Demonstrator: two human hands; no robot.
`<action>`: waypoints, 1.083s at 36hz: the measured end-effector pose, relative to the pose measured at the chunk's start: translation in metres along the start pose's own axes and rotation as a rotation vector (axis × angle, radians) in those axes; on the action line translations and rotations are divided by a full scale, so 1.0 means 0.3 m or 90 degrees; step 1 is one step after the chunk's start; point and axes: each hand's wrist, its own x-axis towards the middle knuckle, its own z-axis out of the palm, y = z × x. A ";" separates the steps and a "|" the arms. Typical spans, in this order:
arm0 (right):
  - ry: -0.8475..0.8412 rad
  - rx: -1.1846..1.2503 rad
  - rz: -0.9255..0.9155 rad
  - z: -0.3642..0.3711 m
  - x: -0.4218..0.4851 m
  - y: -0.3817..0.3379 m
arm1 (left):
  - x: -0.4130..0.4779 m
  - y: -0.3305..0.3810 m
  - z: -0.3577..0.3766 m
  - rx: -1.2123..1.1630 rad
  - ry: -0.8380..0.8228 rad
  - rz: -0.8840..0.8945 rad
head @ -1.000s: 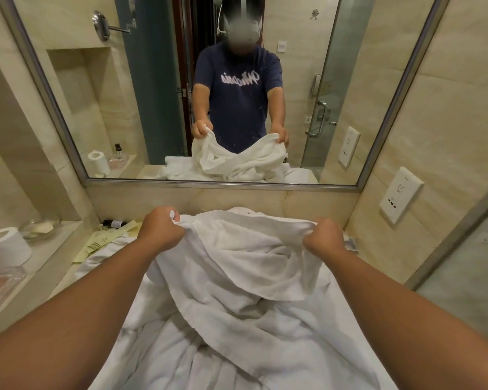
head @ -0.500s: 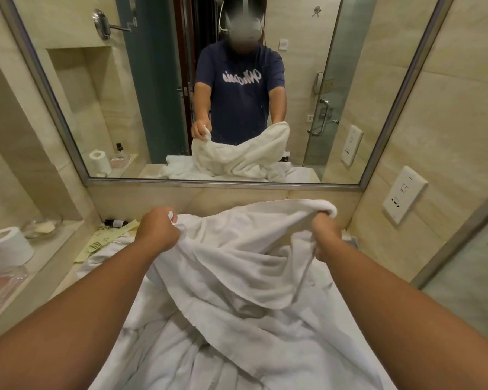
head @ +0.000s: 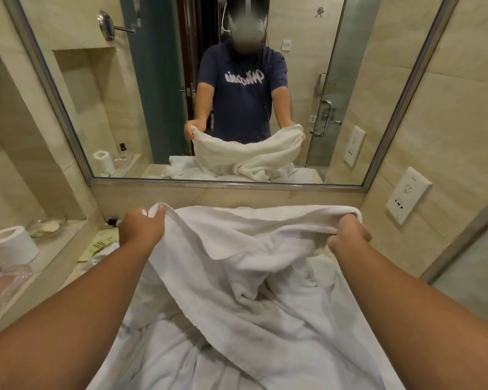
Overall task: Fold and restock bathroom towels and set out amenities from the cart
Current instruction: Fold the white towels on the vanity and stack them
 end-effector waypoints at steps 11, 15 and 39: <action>-0.003 -0.387 -0.201 -0.050 -0.004 0.007 | -0.014 0.014 0.006 -0.090 -0.017 0.005; -0.070 -0.467 -0.110 -0.010 -0.028 0.004 | -0.038 0.033 0.020 -0.125 -0.099 0.042; -0.483 -0.090 0.100 0.109 -0.160 0.103 | -0.451 0.228 0.167 0.214 -0.438 0.465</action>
